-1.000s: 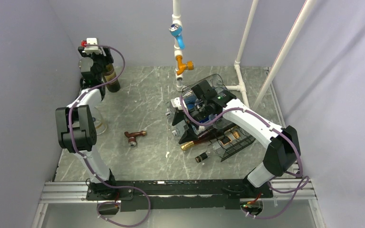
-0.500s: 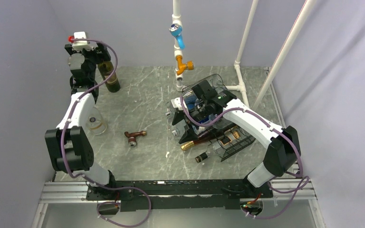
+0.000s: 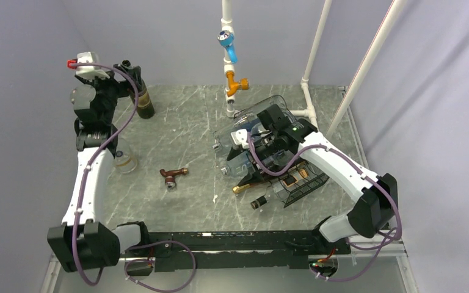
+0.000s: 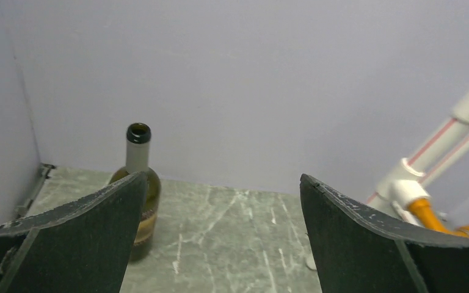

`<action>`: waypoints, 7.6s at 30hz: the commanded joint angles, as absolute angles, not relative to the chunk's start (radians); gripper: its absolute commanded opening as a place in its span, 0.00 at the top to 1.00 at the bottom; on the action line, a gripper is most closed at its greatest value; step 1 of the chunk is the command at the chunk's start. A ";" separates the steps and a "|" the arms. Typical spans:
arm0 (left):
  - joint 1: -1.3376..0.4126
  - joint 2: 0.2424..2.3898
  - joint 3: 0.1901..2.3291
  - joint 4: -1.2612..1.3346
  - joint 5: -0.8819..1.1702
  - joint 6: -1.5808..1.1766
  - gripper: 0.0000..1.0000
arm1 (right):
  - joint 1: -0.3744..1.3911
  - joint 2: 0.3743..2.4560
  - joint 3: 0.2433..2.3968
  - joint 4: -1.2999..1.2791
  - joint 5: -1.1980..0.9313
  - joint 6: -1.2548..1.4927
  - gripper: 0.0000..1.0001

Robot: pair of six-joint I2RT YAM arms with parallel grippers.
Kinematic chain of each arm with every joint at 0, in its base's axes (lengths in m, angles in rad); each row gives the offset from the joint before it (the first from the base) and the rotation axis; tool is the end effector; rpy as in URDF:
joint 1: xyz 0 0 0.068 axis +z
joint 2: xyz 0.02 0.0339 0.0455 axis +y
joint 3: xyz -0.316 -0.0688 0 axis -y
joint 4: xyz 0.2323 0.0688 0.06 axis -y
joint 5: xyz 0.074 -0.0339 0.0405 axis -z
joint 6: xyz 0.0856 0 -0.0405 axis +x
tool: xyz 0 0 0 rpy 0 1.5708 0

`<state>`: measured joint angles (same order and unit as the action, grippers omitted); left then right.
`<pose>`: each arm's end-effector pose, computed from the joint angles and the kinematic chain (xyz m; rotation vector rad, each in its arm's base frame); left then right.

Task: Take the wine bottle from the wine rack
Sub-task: Place the wine bottle at the corner of the board, then pick up the wine bottle from the wine rack.

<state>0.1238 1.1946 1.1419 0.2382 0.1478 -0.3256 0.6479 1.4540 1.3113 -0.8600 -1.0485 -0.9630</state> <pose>0.2943 0.0239 0.4843 -0.1884 1.3798 -0.2706 0.1820 0.2308 0.3553 -1.8351 1.2504 1.1501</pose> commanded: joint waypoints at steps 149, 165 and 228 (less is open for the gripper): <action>-0.040 0.581 0.531 -0.086 0.647 -0.293 0.01 | 0.622 1.526 1.250 -0.992 -0.308 -1.488 0.47; -0.039 0.583 0.528 -0.080 0.655 -0.296 0.01 | 0.621 1.456 1.256 -1.031 -0.350 -1.486 1.00; -0.034 0.575 0.527 -0.076 0.670 -0.294 0.01 | -0.094 1.152 1.399 -1.187 -1.261 -1.369 1.00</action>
